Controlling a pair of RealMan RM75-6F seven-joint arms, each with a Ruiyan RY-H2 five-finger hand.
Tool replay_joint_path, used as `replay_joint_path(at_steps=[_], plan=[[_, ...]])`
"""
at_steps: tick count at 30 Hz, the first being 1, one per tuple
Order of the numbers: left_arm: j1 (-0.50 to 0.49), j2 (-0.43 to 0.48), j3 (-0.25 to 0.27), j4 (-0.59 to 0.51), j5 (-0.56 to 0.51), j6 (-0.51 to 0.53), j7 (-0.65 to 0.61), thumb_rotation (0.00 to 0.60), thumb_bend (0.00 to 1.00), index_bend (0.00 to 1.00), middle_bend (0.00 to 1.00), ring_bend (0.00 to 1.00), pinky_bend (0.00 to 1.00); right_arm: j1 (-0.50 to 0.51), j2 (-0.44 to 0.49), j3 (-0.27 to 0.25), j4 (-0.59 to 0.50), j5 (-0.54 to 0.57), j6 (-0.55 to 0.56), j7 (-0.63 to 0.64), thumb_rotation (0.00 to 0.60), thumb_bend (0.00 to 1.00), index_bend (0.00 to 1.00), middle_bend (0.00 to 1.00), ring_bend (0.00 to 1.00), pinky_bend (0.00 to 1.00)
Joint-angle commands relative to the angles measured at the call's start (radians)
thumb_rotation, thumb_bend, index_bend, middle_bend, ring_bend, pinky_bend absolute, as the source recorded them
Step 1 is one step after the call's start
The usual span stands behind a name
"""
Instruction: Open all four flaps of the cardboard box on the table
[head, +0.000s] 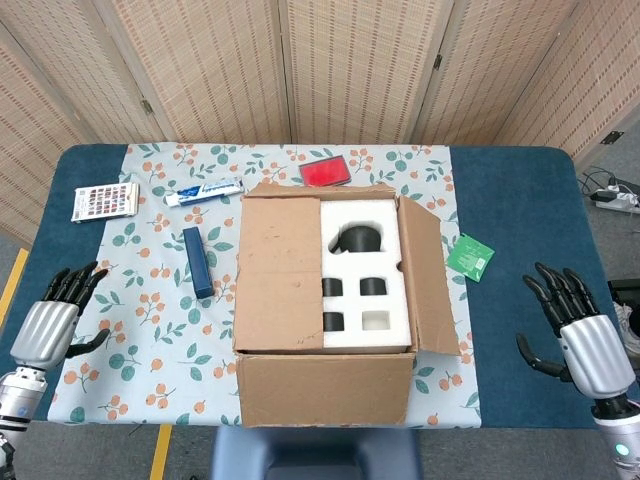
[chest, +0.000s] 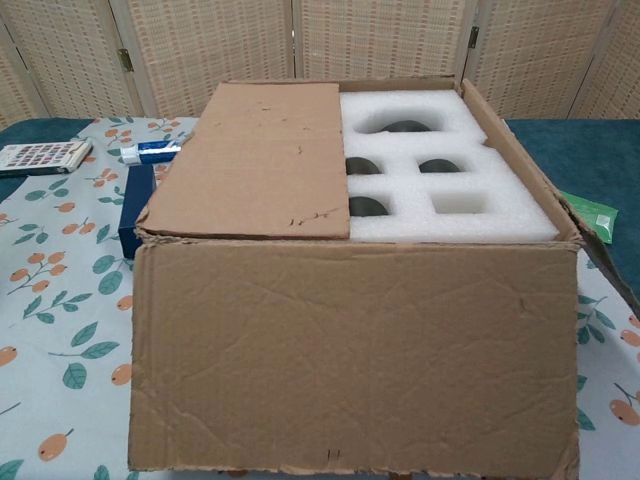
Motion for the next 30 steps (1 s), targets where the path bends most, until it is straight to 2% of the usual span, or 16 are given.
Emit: replay_joint_path(at_steps=[1, 3, 7, 12, 18, 23, 25, 27, 30], plan=[[-0.03, 0.075, -0.021, -0.079, 0.031, -0.001, 0.026, 0.6, 0.47, 0.0, 0.17, 0.22, 0.04, -0.003, -0.009, -0.002, 0.012, -0.004, -0.007, 0.005, 0.391, 0.52, 0.0, 0.0, 0.06, 0.0], [-0.051, 0.126, -0.029, -0.141, 0.042, -0.024, 0.036, 0.6, 0.51, 0.0, 0.25, 0.28, 0.06, -0.007, -0.007, -0.002, 0.007, -0.008, -0.003, 0.005, 0.392, 0.52, 0.0, 0.0, 0.06, 0.0], [-0.111, 0.206, -0.04, -0.252, 0.086, -0.088, 0.051, 0.6, 0.56, 0.01, 0.29, 0.33, 0.12, -0.021, -0.003, 0.003, 0.003, -0.027, 0.034, 0.011, 0.391, 0.52, 0.0, 0.0, 0.06, 0.0], [-0.181, 0.24, -0.074, -0.358, 0.1, -0.151, 0.136, 0.6, 0.64, 0.07, 0.36, 0.34, 0.06, -0.03, 0.007, -0.006, 0.007, -0.057, 0.054, 0.055, 0.392, 0.52, 0.0, 0.0, 0.05, 0.0], [-0.268, 0.208, -0.117, -0.418, 0.062, -0.235, 0.216, 0.6, 0.69, 0.14, 0.41, 0.32, 0.05, -0.031, 0.023, 0.0, 0.019, -0.069, 0.071, 0.114, 0.392, 0.52, 0.0, 0.0, 0.05, 0.0], [-0.35, 0.151, -0.142, -0.425, -0.002, -0.334, 0.305, 0.6, 0.7, 0.16, 0.42, 0.33, 0.06, -0.03, 0.036, -0.001, 0.03, -0.078, 0.08, 0.171, 0.39, 0.52, 0.0, 0.0, 0.05, 0.0], [-0.386, 0.121, -0.154, -0.422, -0.036, -0.37, 0.334, 0.6, 0.72, 0.17, 0.4, 0.36, 0.07, -0.032, 0.041, 0.001, 0.036, -0.079, 0.089, 0.192, 0.392, 0.52, 0.0, 0.0, 0.05, 0.0], [-0.42, 0.096, -0.165, -0.415, -0.069, -0.402, 0.363, 0.6, 0.77, 0.16, 0.37, 0.4, 0.1, -0.036, 0.046, 0.003, 0.041, -0.078, 0.099, 0.213, 0.393, 0.52, 0.0, 0.0, 0.05, 0.0], [-0.46, 0.068, -0.181, -0.4, -0.106, -0.425, 0.409, 0.6, 0.95, 0.15, 0.29, 0.42, 0.17, -0.042, 0.051, 0.004, 0.05, -0.079, 0.113, 0.243, 0.392, 0.52, 0.0, 0.0, 0.05, 0.0]])
